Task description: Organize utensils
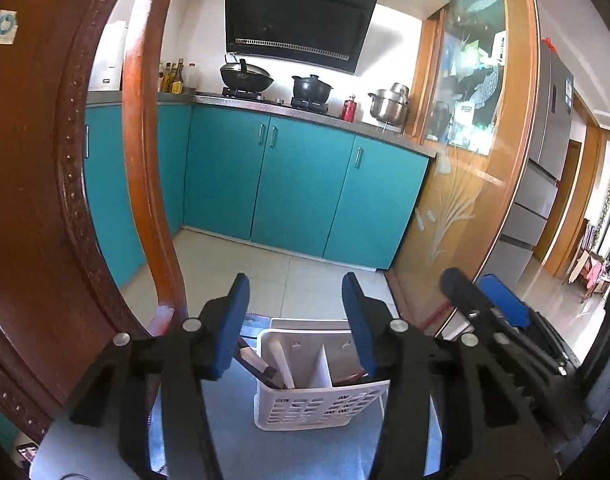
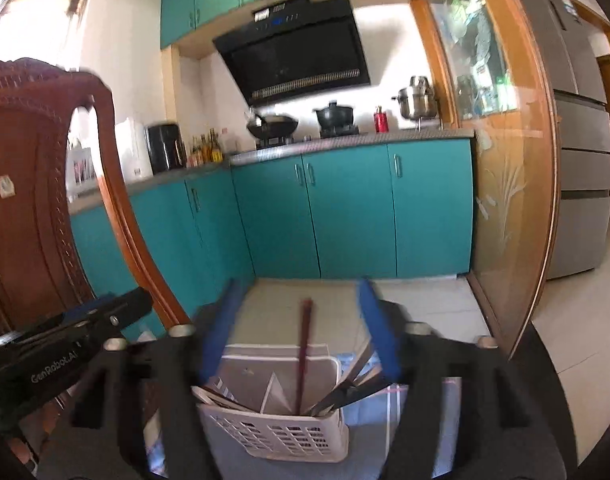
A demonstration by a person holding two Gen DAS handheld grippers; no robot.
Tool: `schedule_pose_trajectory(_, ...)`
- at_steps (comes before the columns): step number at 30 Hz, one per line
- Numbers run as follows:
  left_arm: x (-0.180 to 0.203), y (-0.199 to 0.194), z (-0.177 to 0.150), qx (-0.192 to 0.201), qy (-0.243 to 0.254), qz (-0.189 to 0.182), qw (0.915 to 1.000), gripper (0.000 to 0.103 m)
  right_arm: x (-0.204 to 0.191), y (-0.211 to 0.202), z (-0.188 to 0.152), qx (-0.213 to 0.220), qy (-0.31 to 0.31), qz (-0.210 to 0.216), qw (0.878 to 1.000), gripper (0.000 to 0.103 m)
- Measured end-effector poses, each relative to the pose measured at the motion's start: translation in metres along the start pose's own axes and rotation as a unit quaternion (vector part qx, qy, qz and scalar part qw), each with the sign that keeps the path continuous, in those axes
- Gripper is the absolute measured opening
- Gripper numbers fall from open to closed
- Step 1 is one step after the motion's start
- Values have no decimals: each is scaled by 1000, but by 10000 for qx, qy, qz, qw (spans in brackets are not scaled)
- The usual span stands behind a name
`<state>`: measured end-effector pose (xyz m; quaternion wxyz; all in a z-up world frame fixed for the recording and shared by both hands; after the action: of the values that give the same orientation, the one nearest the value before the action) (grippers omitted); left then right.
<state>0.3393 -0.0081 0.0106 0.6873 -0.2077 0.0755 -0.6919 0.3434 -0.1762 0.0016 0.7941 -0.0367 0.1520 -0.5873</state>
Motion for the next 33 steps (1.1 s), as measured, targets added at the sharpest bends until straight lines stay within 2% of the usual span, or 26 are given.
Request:
schedule_pose_trajectory(1, -1, -3, 0, 24, 23, 8, 10000, 53, 0, -4, 2, 38, 3, 3, 10000, 64)
schedule_pose_trajectory(4, -3, -12, 1, 169, 76, 102, 9998, 65, -1, -21, 11, 311, -61, -58, 9995, 75)
schedule_pose_trajectory(11, 9, -32, -2, 584, 623, 476, 9952, 88, -3, -62, 21, 916, -369, -435, 9942, 94)
schedule_pose_trajectory(14, 14, -43, -6, 815, 842, 660, 9909, 93, -5, -80, 22, 1037, -537, -552, 9916, 99)
schedule_pose_trajectory(19, 17, -69, -18, 844, 1074, 625, 9887, 96, 2, -123, -2, 1119, -1001, -844, 9851, 100)
schedule_pose_trajectory(21, 17, -89, -29, 859, 1156, 610, 9877, 99, 12, -138, -23, 912, -1060, -1055, 9845, 100)
schedule_pose_trajectory(23, 16, -116, -46, 854, 1189, 685, 9869, 99, 23, -154, -49, 517, -985, -1249, 9859, 100)
schedule_pose_trajectory(27, 11, -164, -84, 684, 966, 603, 9911, 99, 39, -201, -94, 48, -436, -1406, 9891, 100)
schedule_pose_trajectory(31, 6, -199, -120, 371, 741, 397, 9958, 99, 34, -233, -110, -294, -262, -1323, 9904, 100)
schedule_pose_trajectory(33, 8, -214, -139, 156, 876, 341, 9955, 99, 28, -249, -113, -343, -328, -1355, 9896, 100)
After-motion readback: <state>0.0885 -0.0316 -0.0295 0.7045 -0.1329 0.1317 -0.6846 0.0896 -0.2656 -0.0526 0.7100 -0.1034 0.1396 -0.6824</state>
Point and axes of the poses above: each gripper's, at about its wrist camera, not at the fingertips, and y roughly the way its jaws point, x to its right, z to its top, the point moved 3 cm from there along y, roughly the way its jaws point
